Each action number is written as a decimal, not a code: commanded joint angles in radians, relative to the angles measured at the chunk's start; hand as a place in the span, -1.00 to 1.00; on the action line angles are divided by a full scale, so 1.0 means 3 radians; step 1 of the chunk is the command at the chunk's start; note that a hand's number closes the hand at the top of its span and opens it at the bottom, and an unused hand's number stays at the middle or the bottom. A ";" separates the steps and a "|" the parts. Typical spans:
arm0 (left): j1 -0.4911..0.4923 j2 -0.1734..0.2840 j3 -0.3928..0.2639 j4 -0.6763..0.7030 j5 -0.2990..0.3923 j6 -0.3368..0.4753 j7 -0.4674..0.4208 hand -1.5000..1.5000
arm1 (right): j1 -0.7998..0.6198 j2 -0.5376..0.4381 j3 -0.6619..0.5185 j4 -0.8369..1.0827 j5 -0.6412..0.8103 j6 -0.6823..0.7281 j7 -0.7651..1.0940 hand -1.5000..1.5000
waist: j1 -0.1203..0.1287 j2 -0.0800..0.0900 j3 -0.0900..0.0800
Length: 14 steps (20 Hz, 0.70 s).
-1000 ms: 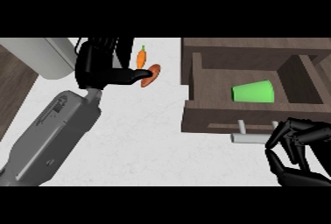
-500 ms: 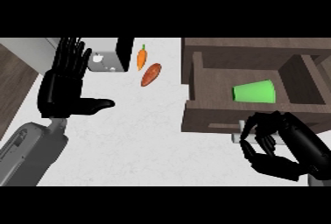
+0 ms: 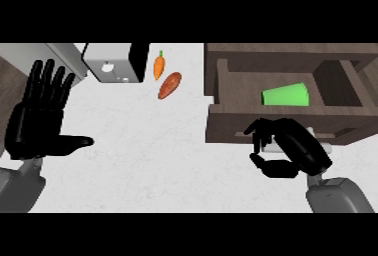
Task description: Pick up the cup, place it into the drawer and close the drawer
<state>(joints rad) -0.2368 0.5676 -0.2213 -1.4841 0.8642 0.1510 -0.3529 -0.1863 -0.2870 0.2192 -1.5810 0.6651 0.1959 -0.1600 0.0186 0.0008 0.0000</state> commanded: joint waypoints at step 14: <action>0.0393 -0.0030 0.0676 0.0336 -0.0108 -0.0902 -0.0003 -1.00 | -0.1193 0.0217 -0.0384 0.2519 0.0474 -0.0506 -0.0808 -1.00 | -0.0029 0.0008 0.0001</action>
<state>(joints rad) -0.1133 0.5540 -0.0778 -1.4450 0.8231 -0.0447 -0.3653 -0.4801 -0.2111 0.1530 -0.9581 0.8135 0.0622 -0.3235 0.0136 0.0031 0.0002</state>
